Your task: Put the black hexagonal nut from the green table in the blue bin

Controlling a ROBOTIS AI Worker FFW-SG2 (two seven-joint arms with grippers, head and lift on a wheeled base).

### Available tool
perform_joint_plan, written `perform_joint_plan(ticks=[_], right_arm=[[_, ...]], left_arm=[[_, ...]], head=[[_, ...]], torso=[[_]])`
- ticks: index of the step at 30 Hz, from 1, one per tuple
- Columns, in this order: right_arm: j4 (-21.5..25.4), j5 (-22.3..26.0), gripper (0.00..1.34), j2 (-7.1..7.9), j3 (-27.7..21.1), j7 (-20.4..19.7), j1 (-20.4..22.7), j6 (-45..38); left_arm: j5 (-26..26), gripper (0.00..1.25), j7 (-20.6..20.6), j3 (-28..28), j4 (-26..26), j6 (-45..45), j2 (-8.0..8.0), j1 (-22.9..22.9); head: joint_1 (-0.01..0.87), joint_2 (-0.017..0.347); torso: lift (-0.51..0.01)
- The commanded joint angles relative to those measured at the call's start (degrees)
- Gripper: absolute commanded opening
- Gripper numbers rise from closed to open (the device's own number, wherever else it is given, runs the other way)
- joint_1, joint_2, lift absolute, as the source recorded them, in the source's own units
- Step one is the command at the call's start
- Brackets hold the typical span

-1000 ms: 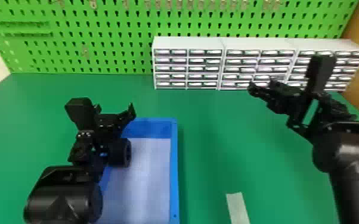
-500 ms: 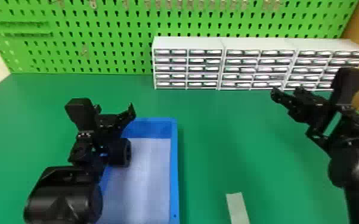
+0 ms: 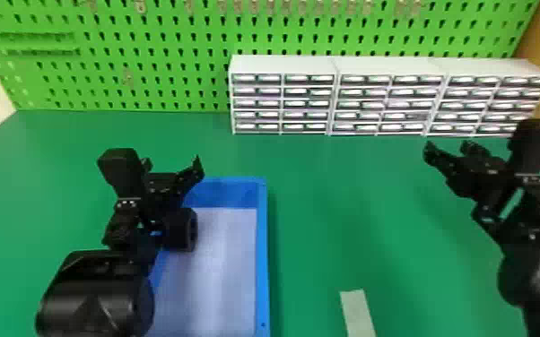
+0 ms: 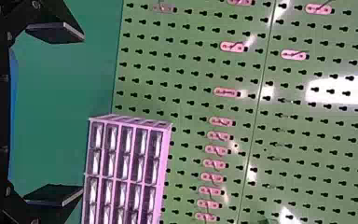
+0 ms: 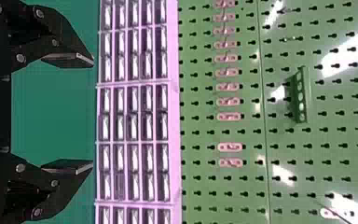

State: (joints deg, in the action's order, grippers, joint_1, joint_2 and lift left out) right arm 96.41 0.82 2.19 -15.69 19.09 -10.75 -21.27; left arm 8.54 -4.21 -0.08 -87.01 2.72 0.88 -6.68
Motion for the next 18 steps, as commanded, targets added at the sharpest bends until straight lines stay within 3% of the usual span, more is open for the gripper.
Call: perform_joint_plan(ticks=[1,18], right_arm=[[0.0,-1.0,0.84,-0.35,-0.5,-0.6,1.4,1.9],[-0.1,-3.1,0.84,-0.17,-0.2,-0.6,4.4,2.7]], left_arm=[[0.0,1.11,0.0,0.0,0.0,0.0,0.0,0.0],[0.0,1.11,0.0,0.3,0.1,0.0,0.0,0.3]], head=[[0.686,0.051],[0.686,0.051]], torso=[[-0.097],[-0.097]])
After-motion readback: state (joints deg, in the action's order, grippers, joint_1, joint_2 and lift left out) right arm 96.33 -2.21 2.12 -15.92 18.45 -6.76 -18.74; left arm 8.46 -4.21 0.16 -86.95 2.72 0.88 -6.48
